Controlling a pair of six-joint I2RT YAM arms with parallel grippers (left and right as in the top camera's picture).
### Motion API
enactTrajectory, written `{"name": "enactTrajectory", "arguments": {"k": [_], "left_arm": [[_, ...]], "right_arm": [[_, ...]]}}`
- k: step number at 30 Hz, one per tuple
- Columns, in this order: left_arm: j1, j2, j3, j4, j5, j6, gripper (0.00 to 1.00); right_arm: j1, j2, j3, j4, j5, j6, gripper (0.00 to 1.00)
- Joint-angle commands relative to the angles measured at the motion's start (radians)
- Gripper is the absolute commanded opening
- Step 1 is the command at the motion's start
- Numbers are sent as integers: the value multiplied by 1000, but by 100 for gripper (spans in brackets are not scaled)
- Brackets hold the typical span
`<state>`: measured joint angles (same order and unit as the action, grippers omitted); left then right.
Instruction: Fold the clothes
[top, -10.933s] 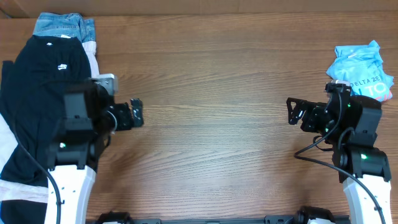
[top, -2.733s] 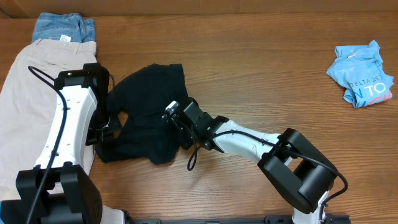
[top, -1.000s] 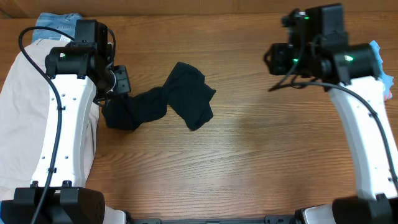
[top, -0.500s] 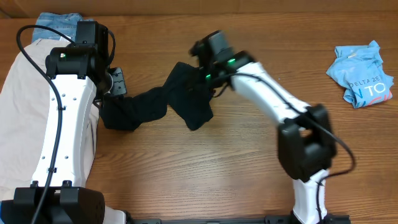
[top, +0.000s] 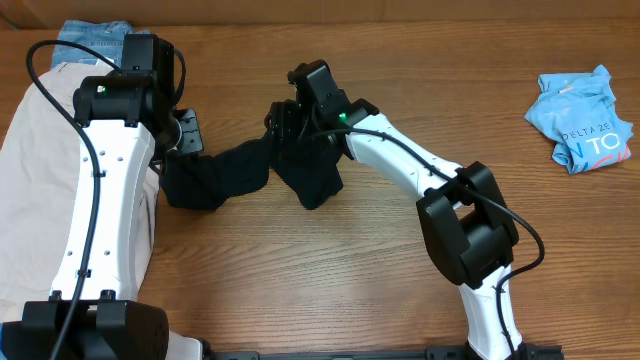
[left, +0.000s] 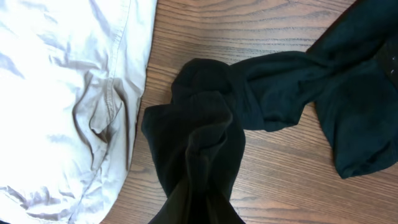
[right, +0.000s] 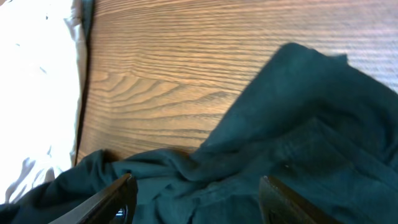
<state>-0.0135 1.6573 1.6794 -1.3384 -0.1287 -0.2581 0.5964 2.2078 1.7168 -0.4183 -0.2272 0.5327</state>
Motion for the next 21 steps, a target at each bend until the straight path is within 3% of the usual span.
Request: {"name": "enactTrajectory", "arguments": {"k": [1,4,7,15,16,19,21], "left_arm": [[0,3,-9,0,-16,7,8],[0,3,-9,1,-15,7,8],[0,3,-9,0,-16,7,9],[0,3,-9,0,-16,8,9],[0,3,-9,1,-16,8,9],[0,3,-9,0,-16,8,9],[0,3,-9,0,-16,8,9]], "right_arm": [[4,36,5,-8,39,90,66],[4,43,6,-8,40,101,64],[5,50,6,-17,44,122,56],[5,95,5,-16,24,153,54],[5,97,5,-16,24,153,51],[5,97,6,-12,24,152,21],[5,97,6,-16,24,151,6]]}}
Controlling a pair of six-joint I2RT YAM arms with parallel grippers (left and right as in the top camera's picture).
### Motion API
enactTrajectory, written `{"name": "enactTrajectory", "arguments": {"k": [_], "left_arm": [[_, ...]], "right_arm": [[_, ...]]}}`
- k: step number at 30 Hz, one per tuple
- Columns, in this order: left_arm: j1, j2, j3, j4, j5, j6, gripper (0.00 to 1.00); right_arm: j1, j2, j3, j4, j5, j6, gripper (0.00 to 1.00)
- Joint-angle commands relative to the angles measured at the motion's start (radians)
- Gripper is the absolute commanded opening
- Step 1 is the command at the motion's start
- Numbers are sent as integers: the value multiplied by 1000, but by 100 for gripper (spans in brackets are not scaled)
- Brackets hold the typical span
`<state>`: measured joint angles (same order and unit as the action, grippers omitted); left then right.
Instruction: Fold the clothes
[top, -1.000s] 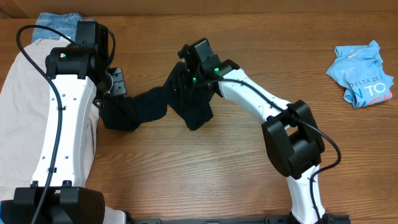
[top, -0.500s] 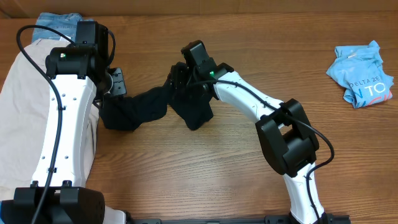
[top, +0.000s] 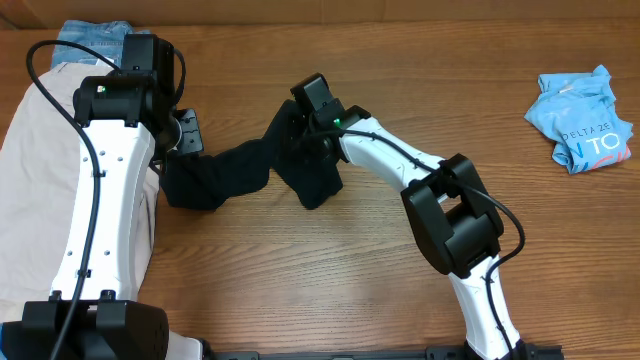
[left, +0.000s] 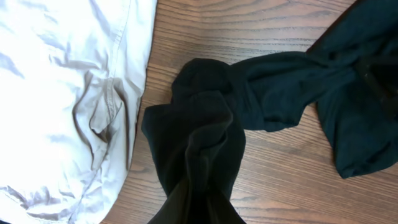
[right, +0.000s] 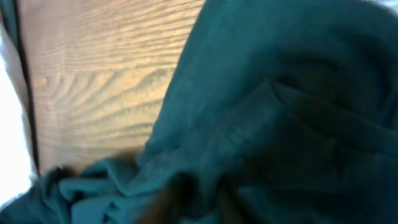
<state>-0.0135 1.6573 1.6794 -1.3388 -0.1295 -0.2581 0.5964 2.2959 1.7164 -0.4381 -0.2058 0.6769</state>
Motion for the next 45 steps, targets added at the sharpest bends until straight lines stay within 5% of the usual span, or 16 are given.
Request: {"name": "enactTrajectory", "arguments": {"k": [1,8,20,25,31,45], "left_arm": [[0,3,-9,0,-16,8,9],[0,3,-9,39,-17,8,9],[14,3,-9,632,-122,41,17],[18,14,-9,489,-66,15,32],[13,74,-9,262,50,-16,27],[12,147,-5,303,267,52,25]], "right_arm": [[0,6,8,-5,3,6,4],[-73,-84,77,-172,107,-126,4],[-335,-325,389,-528,294,-394,4],[-390,-353,423,-790,280,-396,4],[-390,-351,369,-980,288,-413,4],[-363,-352,420,-860,183,-524,4]]}}
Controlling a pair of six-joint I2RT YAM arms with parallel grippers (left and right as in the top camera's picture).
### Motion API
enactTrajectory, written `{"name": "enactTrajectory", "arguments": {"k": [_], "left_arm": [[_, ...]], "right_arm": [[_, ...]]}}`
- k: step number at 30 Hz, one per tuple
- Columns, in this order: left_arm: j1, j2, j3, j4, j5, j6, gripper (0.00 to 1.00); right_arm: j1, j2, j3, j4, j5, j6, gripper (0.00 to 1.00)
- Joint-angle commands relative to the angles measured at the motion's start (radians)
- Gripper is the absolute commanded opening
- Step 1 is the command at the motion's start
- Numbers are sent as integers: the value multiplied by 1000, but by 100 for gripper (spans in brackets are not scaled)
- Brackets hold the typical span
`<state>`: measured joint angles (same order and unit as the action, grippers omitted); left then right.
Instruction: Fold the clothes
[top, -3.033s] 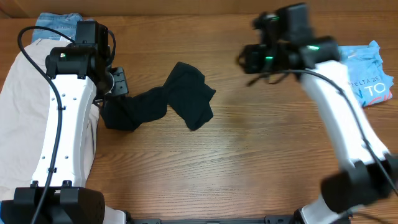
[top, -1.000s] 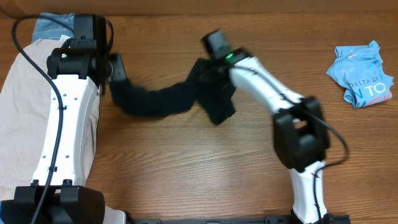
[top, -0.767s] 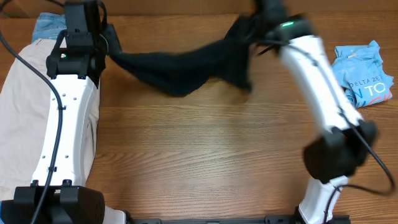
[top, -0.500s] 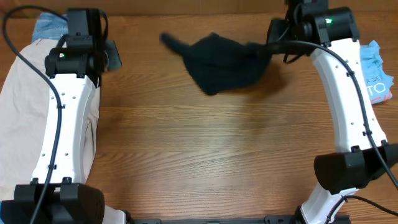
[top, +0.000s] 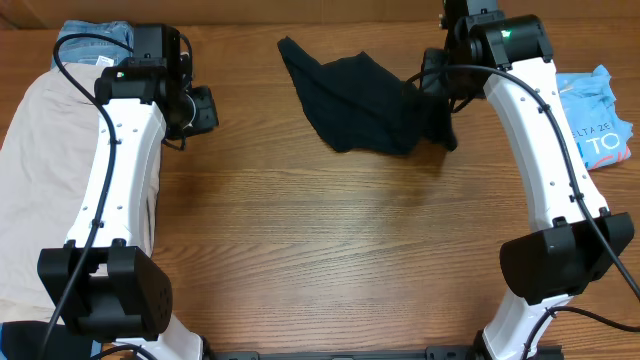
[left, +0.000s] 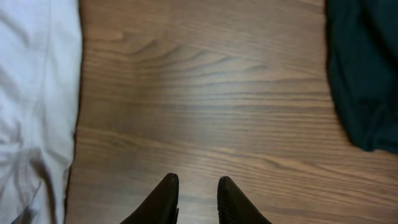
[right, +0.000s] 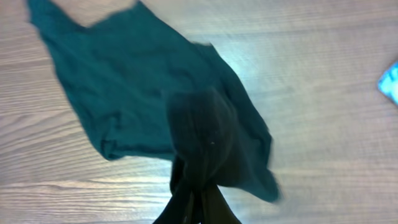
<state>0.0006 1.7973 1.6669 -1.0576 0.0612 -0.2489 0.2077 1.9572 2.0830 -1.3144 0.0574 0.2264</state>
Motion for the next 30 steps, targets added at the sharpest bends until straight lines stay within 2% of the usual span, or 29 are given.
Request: {"name": "enactTrajectory", "arguments": {"k": [1,3,6,10,14,20,26,28,30], "left_arm": [[-2,7,8,39,108,54,26],[-2,7,8,63,140,58,26],[-2,7,9,97,143,58,27],[-2,7,9,134,143,58,28],[-16,7,9,160,143,58,28],[-70,7,9,259,164,49,27],[-200,10,10,371,168,44,27],[-249,14,13,394,138,45,27],[-290,25,17,415,129,48,27]], "right_arm": [[41,-14,60,10,-142,-126,4],[78,-18,61,-29,-238,-239,4],[158,-20,61,-138,-254,-354,4],[265,-21,60,-211,-237,-414,4],[316,-31,61,-262,-117,-313,4],[325,-130,61,-379,-97,-212,4],[288,-161,51,-380,39,-60,4],[270,-161,49,-380,47,-12,4],[259,-161,49,-380,8,-22,4]]}}
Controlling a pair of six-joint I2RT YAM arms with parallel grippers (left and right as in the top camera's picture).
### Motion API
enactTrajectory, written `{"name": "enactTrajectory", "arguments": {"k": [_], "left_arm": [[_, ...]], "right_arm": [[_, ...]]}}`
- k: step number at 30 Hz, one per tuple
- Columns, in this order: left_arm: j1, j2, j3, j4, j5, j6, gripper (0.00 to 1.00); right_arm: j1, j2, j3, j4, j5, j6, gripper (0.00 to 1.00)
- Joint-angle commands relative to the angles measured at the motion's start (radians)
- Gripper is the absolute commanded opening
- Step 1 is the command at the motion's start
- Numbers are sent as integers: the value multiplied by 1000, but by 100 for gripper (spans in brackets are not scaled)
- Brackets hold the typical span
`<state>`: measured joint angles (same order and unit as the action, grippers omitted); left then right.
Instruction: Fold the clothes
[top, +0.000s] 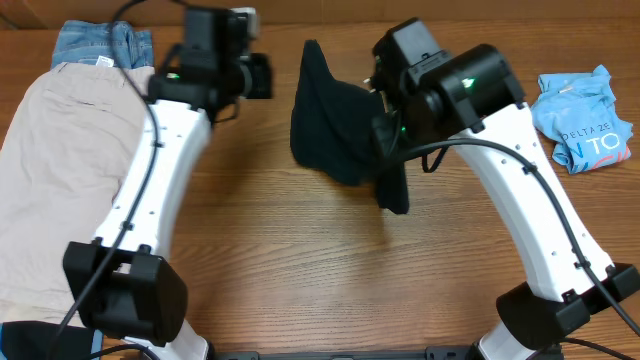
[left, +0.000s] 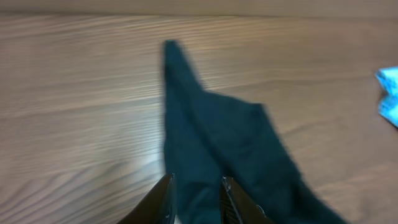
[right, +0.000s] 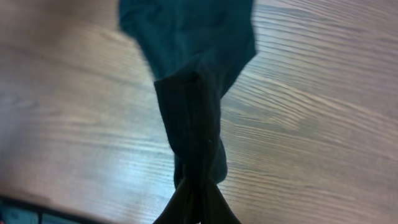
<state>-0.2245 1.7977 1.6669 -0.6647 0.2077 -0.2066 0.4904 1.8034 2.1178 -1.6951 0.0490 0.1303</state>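
Observation:
A black garment (top: 335, 120) hangs bunched from my right gripper (top: 386, 135), which is shut on it above the table's middle. One tail droops toward the wood, and a corner points to the far edge. In the right wrist view the cloth (right: 189, 106) runs straight up out of the right gripper (right: 198, 190). My left gripper (top: 256, 78) is open just left of the garment's far corner. In the left wrist view the left gripper (left: 196, 199) faces the dark cloth (left: 217, 143), and its narrow gap holds nothing.
Beige trousers (top: 60, 180) cover the left side of the wooden table (top: 300, 280), with folded jeans (top: 100, 40) behind them. A crumpled blue printed cloth (top: 585, 115) lies at the far right.
My right gripper has brought the black garment from the back right toward the middle, and it now hangs more bunched. My left gripper has moved right and back, up to the garment's far corner.
First my left gripper held one end of the black garment beside the beige trousers, with the right gripper open over the other end. The right then sank into the cloth. Later the left was empty and the right held the garment at the back right, now mid-table.

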Motion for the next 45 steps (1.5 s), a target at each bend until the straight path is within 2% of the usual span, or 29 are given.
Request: {"name": "enactTrajectory", "arguments": {"k": [1,3,5,12,13,17,21,35,37,39,40,41,45], "left_arm": [[-80,35,24,29,-16,5,28],[-104,65,42,37,-16,5,28],[-122,100,56,49,-11,5,28],[-150,255,64,72,119,-10,40],[-150,275,64,75,146,-11,45],[-150,337,64,84,277,-31,53],[-151,386,64,77,322,-61,57],[-167,435,64,-12,323,-67,58],[-172,438,64,-15,312,-68,54],[-179,439,64,-10,305,-68,20],[-181,439,64,-7,305,-71,9],[-182,439,64,-3,305,-71,4],[-172,439,66,18,305,-79,4]], "right_arm": [[-23,-7,14,1,-26,39,4],[-13,-7,14,1,-163,-84,4],[5,-7,14,1,-224,-132,4],[39,-7,14,1,-208,-131,4],[39,-7,14,1,-208,-132,4],[39,-7,14,1,-208,-132,4],[39,-7,14,1,-208,-132,4],[39,-7,14,1,-208,-132,4],[39,-7,14,1,-208,-132,4],[39,-7,14,1,-207,-132,4],[39,-7,14,1,-207,-132,4],[39,-7,14,1,-207,-132,4],[39,-7,14,1,-185,-131,4]]}}
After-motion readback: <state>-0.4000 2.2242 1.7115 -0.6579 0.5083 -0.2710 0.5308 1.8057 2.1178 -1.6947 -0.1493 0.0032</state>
